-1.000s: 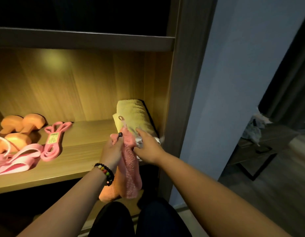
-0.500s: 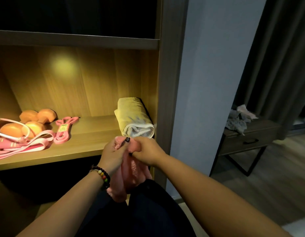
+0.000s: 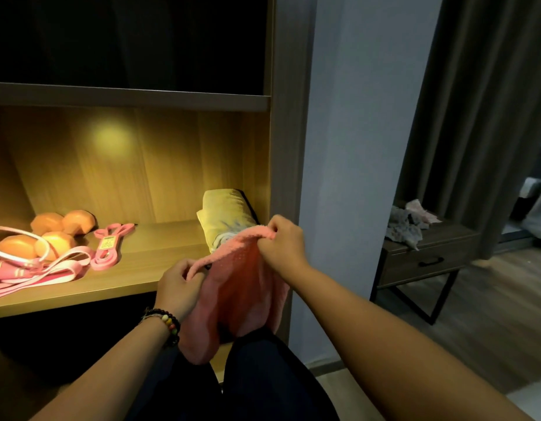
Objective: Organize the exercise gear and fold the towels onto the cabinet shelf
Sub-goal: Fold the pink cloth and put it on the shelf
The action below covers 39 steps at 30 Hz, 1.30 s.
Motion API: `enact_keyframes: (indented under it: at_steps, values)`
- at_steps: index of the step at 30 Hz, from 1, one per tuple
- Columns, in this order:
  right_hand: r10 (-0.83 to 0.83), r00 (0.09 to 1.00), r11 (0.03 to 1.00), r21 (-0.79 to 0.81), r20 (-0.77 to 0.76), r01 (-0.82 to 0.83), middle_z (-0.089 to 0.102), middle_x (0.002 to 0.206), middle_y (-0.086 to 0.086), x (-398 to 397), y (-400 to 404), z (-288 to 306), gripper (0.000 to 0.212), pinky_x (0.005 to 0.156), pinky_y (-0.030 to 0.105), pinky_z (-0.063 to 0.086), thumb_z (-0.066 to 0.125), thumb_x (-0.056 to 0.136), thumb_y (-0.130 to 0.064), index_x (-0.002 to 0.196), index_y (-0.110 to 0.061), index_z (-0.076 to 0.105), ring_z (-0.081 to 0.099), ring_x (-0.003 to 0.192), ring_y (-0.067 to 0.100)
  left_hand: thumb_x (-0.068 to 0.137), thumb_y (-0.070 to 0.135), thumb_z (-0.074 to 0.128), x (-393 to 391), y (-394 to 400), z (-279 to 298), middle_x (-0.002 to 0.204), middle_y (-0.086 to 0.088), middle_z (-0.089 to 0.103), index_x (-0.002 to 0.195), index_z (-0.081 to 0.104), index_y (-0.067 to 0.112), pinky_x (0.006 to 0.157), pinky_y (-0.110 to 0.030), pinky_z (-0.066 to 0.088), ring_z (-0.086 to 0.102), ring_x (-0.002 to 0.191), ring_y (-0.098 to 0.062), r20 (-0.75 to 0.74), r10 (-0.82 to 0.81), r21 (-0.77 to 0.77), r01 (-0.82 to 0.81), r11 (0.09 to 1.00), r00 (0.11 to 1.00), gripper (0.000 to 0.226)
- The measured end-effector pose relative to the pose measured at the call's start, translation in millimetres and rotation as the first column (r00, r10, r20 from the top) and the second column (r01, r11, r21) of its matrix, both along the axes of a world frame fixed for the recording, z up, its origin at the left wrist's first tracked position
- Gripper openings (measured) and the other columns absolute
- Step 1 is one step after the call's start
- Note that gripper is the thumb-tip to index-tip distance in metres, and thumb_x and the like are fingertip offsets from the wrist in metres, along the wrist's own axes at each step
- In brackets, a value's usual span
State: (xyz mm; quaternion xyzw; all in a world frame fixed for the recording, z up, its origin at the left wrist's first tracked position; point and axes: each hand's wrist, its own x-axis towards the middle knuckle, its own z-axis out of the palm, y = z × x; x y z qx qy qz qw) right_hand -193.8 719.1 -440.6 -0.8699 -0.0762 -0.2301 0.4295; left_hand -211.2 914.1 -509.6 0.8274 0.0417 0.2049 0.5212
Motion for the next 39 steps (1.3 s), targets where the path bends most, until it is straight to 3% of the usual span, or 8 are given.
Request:
enact_keyframes:
  at_steps: [6, 11, 17, 26, 29, 32, 34, 39]
  values:
    - [-0.179, 0.983, 0.943, 0.28, -0.031, 0.18, 0.053, 0.078, 0.003, 10, -11, 14, 0.01, 0.061, 0.032, 0.034, 0.047, 0.082, -0.004, 0.087, -0.014, 0.046, 0.049, 0.074, 0.025, 0.087, 0.014, 0.064, 6, 31, -23, 0.077, 0.0, 0.065, 0.072, 0.062, 0.023, 0.062, -0.031, 0.041, 0.058, 0.076, -0.022, -0.099, 0.14, -0.006, -0.141, 0.99, 0.985, 0.017]
    - [-0.204, 0.974, 0.968, 0.131, -0.099, 0.216, 0.059, 0.087, 0.006, 25, -23, 11, 0.009, 0.068, 0.034, 0.042, 0.049, 0.083, -0.01, 0.089, -0.011, 0.054, 0.053, 0.084, 0.028, 0.088, 0.019, 0.066, 8, 53, -38, 0.074, -0.008, 0.064, 0.07, 0.064, 0.013, 0.062, -0.032, 0.041, 0.059, 0.074, -0.028, -0.159, 0.172, -0.122, -0.192, 0.974, 0.972, 0.02]
    - [-0.177, 0.961, 0.984, -0.051, -0.214, 0.17, 0.067, 0.09, 0.006, 35, -7, -9, 0.01, 0.069, 0.031, 0.048, 0.058, 0.08, -0.024, 0.082, -0.017, 0.066, 0.06, 0.086, 0.029, 0.086, 0.012, 0.069, 0, 29, -8, 0.085, -0.014, 0.07, 0.088, 0.072, 0.006, 0.069, -0.034, 0.049, 0.062, 0.075, -0.024, -0.13, -0.083, -0.583, -0.008, 0.812, 0.988, 0.007]
    - [0.313, 0.922, 0.942, -0.049, -0.228, -0.332, 0.064, 0.069, -0.003, 28, 32, -16, 0.009, 0.062, 0.015, 0.041, 0.074, 0.076, -0.017, 0.083, -0.01, 0.074, 0.054, 0.066, 0.003, 0.077, 0.006, 0.076, 2, 12, -6, 0.13, 0.012, 0.057, 0.075, 0.077, 0.023, 0.098, -0.028, 0.043, 0.053, 0.119, -0.003, 0.026, -0.352, -0.341, 0.339, 0.877, 0.936, 0.018]
    - [0.356, 0.903, 0.917, -0.098, -0.239, -0.387, 0.069, 0.082, 0.007, 31, 34, -10, 0.014, 0.073, 0.031, 0.049, 0.074, 0.074, -0.016, 0.086, -0.01, 0.075, 0.06, 0.077, 0.014, 0.078, 0.0, 0.074, 2, 1, -14, 0.112, 0.011, 0.067, 0.073, 0.075, 0.027, 0.091, -0.025, 0.047, 0.061, 0.106, -0.006, 0.021, -0.386, -0.323, 0.372, 0.87, 0.922, 0.028]
    - [0.355, 0.907, 0.901, -0.175, -0.227, -0.397, 0.067, 0.085, -0.003, 37, 23, -12, 0.016, 0.072, 0.016, 0.045, 0.076, 0.074, -0.017, 0.089, -0.013, 0.075, 0.06, 0.083, 0.012, 0.079, 0.003, 0.074, 2, -10, -18, 0.082, 0.001, 0.071, 0.076, 0.073, 0.019, 0.071, -0.026, 0.05, 0.063, 0.078, -0.012, -0.04, -0.382, -0.327, 0.349, 0.878, 0.923, 0.016]
    - [0.297, 0.928, 0.885, -0.3, -0.224, -0.356, 0.062, 0.086, -0.007, 41, 13, -17, 0.019, 0.063, 0.007, 0.035, 0.078, 0.074, -0.024, 0.091, -0.017, 0.072, 0.054, 0.082, 0.008, 0.079, 0.007, 0.075, 5, -11, -19, 0.08, -0.006, 0.072, 0.079, 0.072, 0.011, 0.063, -0.025, 0.052, 0.064, 0.072, -0.015, -0.052, -0.323, -0.398, 0.277, 0.874, 0.945, 0.005]
    - [0.172, 0.956, 0.9, -0.356, -0.237, -0.251, 0.06, 0.078, -0.003, 55, -17, -34, 0.017, 0.057, 0.021, 0.036, 0.077, 0.078, -0.029, 0.087, -0.017, 0.07, 0.052, 0.074, 0.012, 0.079, 0.01, 0.075, 11, -1, -18, 0.085, -0.013, 0.074, 0.083, 0.072, 0.011, 0.069, -0.032, 0.057, 0.069, 0.076, -0.021, -0.042, -0.19, -0.505, 0.143, 0.851, 0.981, 0.005]
